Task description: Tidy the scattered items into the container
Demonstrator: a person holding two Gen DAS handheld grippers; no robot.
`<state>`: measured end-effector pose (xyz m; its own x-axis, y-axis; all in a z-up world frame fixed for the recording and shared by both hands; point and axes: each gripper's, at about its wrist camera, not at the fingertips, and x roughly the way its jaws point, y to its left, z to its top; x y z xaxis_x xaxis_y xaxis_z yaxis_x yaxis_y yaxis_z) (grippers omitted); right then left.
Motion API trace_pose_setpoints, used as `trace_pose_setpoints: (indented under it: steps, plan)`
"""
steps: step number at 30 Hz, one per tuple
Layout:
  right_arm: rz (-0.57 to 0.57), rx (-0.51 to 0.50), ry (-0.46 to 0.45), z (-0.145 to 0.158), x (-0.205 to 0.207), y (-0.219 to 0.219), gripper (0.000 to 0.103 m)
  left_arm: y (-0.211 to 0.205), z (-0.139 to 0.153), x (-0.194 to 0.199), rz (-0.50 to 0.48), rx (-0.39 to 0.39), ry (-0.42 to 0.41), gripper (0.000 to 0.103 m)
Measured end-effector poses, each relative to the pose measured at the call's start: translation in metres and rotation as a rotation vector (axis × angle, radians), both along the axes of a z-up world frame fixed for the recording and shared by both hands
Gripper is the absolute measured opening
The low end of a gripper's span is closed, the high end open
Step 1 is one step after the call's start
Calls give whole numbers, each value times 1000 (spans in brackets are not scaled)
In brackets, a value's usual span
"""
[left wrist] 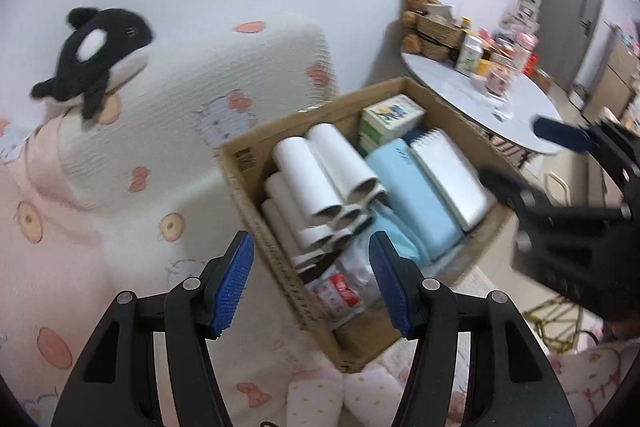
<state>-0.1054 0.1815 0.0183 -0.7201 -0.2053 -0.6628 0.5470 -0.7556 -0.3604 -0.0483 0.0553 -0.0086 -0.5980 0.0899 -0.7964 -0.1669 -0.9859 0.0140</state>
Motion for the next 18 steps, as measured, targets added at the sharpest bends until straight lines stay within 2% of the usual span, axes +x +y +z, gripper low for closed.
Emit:
trace_pose_setpoints:
  steps: [2, 4, 7, 9, 13, 18]
  plan:
    - [29, 22, -16, -3, 5, -4, 71, -12, 0, 0, 33, 41, 4, 64]
    - [81, 37, -35, -5, 10, -13, 71, -19, 0, 0, 67, 48, 6, 64]
    - [75, 58, -34, -7, 10, -16, 72, -28, -3, 0, 156, -24, 21, 64]
    - [67, 88, -37, -11, 12, -20, 75, -29, -5, 0, 180, -62, 23, 64]
    - [82, 93, -54, -12, 15, -22, 75, -21, -8, 1, 102, -45, 11, 64]
    - [88, 96, -61, -12, 15, -23, 76, -1, -12, 3, 1, -79, -3, 64]
